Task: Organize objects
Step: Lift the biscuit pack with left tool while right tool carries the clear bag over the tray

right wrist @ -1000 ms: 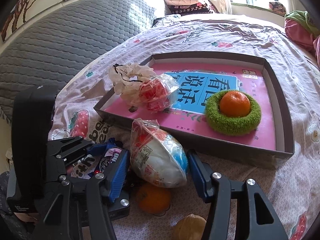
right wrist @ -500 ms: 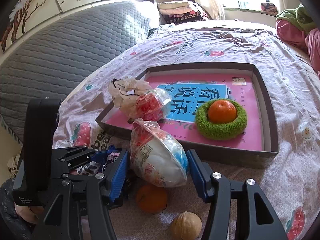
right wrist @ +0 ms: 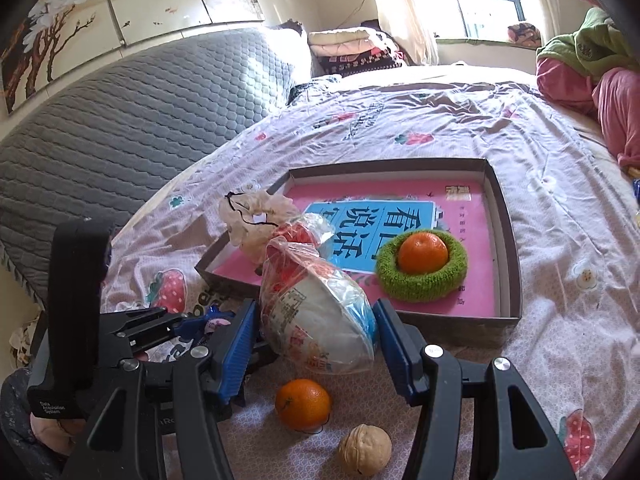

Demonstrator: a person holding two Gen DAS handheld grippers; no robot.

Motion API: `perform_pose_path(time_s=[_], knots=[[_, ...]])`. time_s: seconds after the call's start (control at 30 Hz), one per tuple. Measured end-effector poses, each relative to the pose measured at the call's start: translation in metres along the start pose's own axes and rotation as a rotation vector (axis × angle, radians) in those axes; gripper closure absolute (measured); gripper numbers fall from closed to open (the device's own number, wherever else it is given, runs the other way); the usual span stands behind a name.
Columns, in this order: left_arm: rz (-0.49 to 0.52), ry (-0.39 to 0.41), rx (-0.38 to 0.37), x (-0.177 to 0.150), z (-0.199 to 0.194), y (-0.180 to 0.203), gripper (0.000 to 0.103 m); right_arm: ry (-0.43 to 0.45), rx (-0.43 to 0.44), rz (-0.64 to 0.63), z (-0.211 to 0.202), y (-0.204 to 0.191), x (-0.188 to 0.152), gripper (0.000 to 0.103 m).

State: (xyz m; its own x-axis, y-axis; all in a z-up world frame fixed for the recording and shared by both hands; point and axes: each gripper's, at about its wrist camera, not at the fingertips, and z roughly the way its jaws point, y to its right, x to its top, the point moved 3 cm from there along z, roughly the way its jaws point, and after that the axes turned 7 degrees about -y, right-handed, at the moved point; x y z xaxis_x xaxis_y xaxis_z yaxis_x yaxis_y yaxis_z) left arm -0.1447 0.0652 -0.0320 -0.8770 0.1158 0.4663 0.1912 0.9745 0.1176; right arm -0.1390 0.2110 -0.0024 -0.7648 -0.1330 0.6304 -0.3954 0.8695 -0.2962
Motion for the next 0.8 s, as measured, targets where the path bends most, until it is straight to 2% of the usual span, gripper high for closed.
perform_pose_path(time_s=[0.27, 0.4, 0.67, 0.8], knots=[[0.010, 0.060, 0.035, 0.003, -0.016, -0.002, 0.048, 0.045, -0.001, 0.016, -0.010, 0.000, 0.003, 0.044], [-0.007, 0.076, 0.010, 0.006, -0.021, -0.005, 0.048, 0.059, -0.004, 0.019, -0.014, -0.001, 0.003, 0.044], [-0.039, 0.119, 0.031, 0.011, -0.028, -0.013, 0.048, 0.091, -0.061, 0.002, -0.019, -0.005, 0.009, 0.044], [-0.055, 0.136, 0.046, 0.014, -0.030, -0.019, 0.048, 0.116, -0.116, -0.010, -0.024, -0.008, 0.013, 0.044]])
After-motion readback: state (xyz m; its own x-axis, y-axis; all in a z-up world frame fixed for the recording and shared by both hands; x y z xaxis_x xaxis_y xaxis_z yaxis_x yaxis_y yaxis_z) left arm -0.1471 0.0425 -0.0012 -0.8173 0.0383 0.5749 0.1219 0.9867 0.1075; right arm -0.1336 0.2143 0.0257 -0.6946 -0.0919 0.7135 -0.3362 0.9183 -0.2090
